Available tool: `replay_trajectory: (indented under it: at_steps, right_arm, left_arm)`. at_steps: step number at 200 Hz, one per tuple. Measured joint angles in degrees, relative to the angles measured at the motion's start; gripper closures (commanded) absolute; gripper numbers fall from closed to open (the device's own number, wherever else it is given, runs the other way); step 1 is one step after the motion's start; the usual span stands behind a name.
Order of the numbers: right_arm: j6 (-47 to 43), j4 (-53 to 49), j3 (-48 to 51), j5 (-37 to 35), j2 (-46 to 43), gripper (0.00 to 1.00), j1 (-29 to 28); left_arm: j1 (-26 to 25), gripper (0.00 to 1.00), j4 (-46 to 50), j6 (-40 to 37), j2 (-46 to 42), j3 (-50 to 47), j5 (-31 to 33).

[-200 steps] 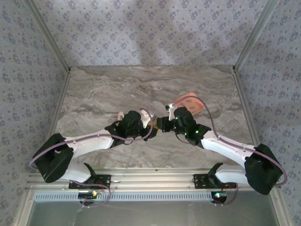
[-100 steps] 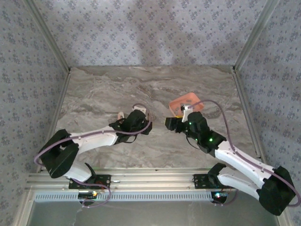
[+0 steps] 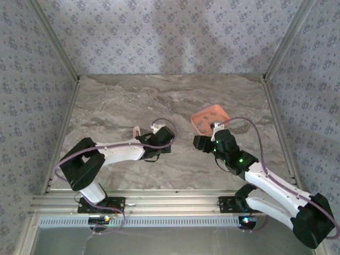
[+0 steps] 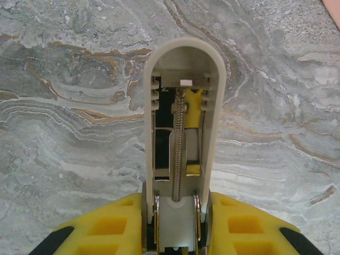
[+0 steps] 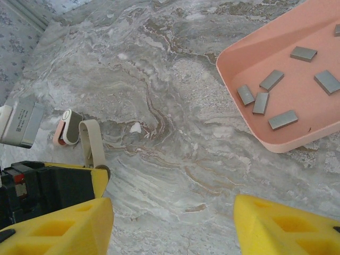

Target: Load the staples into the stapler

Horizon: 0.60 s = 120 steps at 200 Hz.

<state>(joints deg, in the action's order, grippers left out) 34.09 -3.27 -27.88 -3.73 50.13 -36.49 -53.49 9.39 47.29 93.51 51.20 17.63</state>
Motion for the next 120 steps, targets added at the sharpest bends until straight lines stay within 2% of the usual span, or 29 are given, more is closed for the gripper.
replay_trajectory:
  at_steps: [120]
  right_arm:
    - [0.63,-0.02,0.85,0.07,0.00,0.38,0.63]
  left_arm:
    - [0.00,0.82,2.56,0.39,5.22,3.30,-0.07]
